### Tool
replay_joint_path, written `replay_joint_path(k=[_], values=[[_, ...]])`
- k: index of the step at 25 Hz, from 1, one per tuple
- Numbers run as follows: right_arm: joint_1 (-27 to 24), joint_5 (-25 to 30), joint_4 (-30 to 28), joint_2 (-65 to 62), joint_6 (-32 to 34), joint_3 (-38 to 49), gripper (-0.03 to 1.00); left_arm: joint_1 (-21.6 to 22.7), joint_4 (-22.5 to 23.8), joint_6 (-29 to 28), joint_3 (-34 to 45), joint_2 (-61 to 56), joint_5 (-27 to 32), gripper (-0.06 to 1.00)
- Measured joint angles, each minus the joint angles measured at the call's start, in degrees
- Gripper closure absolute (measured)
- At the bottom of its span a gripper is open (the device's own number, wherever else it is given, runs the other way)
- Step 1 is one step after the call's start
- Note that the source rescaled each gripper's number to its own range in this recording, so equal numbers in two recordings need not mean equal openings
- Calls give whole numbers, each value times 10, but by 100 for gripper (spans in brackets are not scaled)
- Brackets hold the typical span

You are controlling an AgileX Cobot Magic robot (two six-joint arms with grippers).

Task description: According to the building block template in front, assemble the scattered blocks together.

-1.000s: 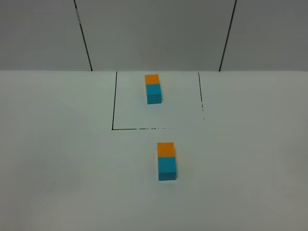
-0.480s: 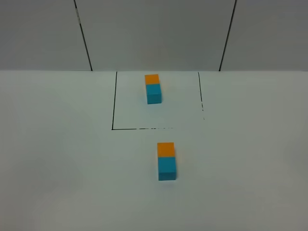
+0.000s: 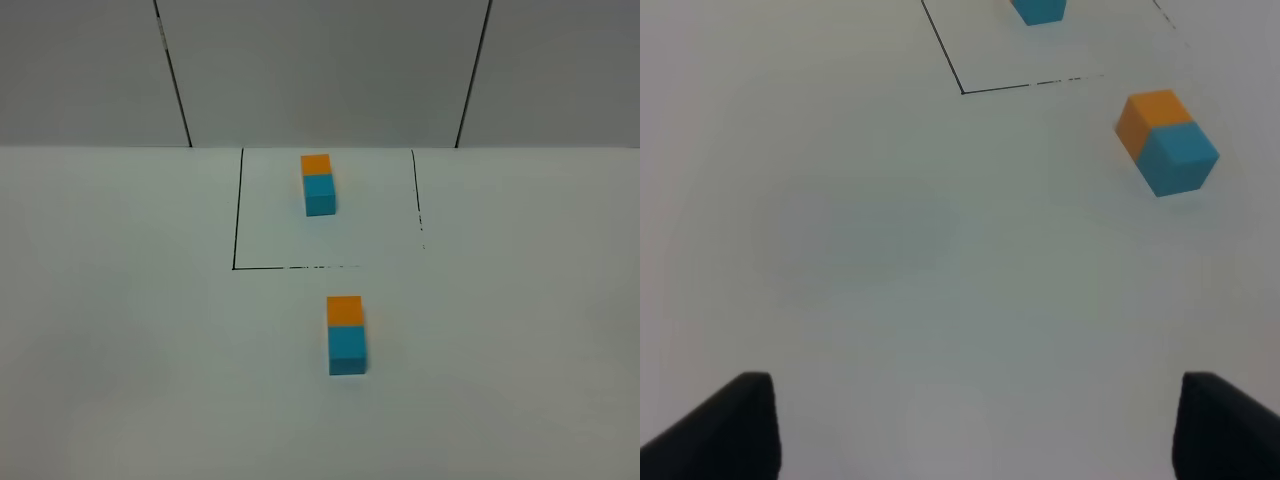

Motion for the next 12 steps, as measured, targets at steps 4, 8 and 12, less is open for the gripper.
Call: replay_joint_path(k=[4, 8, 12], values=[[0, 0, 0, 0, 0, 0, 23, 0, 0, 0, 0, 0, 0, 27], [0, 0, 0, 0, 0, 0, 23, 0, 0, 0, 0, 0, 0, 27], [0, 0, 0, 0, 0, 0, 23, 0, 0, 0, 0, 0, 0, 27]])
